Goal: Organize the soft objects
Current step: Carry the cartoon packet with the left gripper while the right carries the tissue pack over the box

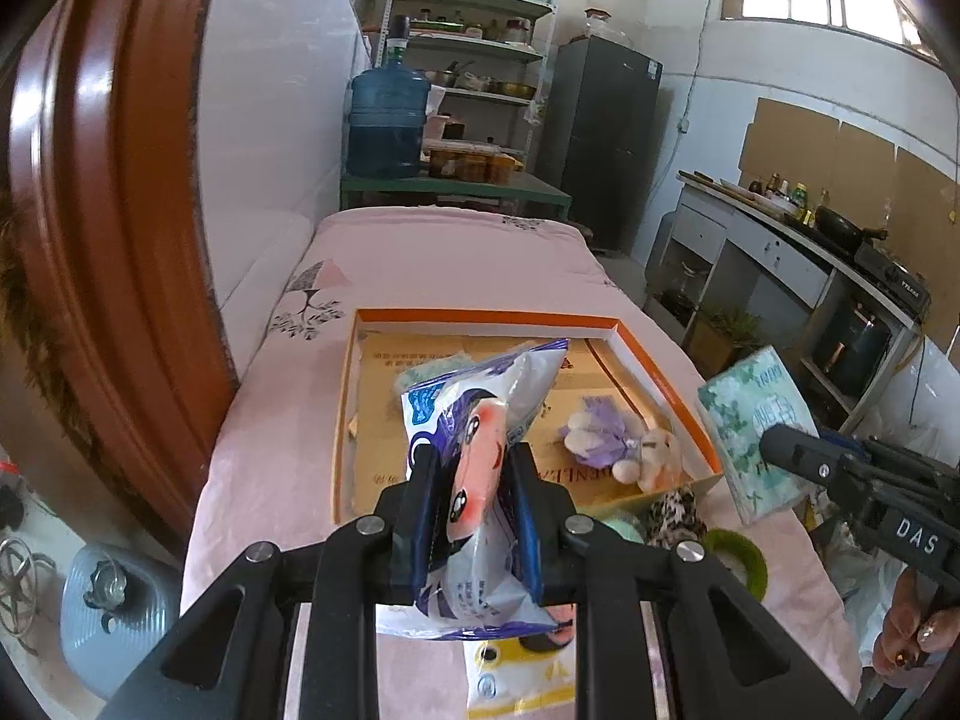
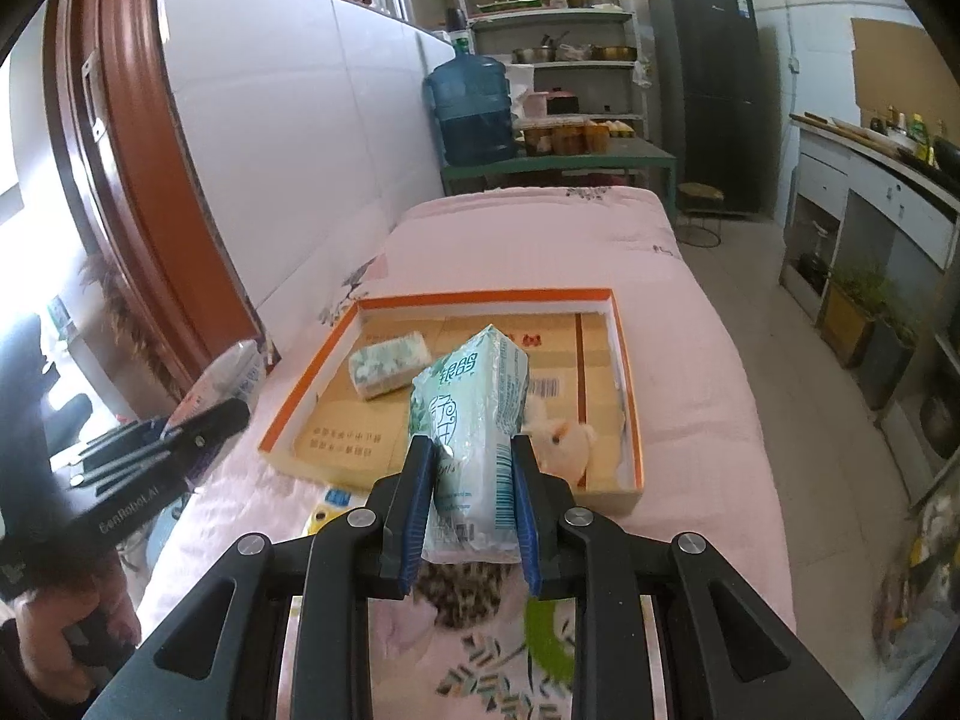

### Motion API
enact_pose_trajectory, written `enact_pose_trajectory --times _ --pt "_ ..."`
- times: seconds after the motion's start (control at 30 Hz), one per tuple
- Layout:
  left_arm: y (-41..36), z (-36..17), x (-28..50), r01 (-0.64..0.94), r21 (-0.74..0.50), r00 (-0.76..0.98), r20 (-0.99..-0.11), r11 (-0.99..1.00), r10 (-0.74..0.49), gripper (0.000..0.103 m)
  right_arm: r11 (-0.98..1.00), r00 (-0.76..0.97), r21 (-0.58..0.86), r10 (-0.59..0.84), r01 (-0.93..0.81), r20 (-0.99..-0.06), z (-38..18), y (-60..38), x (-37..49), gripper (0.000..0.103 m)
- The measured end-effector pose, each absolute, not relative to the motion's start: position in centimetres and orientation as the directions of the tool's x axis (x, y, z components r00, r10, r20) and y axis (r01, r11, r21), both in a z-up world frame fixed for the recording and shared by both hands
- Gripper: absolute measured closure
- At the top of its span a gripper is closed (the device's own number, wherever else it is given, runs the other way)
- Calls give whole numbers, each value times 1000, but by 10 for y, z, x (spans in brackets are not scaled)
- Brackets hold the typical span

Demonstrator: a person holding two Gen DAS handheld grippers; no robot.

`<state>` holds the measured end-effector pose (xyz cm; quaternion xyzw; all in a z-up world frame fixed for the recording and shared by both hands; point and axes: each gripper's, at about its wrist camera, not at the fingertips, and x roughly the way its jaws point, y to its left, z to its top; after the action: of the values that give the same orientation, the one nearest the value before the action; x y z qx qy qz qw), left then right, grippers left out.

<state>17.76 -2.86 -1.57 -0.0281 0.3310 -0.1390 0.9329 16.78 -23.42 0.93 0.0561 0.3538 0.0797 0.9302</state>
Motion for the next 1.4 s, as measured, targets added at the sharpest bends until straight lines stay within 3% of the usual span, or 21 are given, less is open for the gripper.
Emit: enact_pose_trajectory --times 0.73,1.4 --pt "-78 -44 253 282 -136 661 -690 950 -295 79 970 662 240 207 -41 -720 -16 -261 302 77" --pt "-91 -83 281 284 -91 598 -761 955 -251 79 939 571 345 279 8 -772 -65 -270 359 77"
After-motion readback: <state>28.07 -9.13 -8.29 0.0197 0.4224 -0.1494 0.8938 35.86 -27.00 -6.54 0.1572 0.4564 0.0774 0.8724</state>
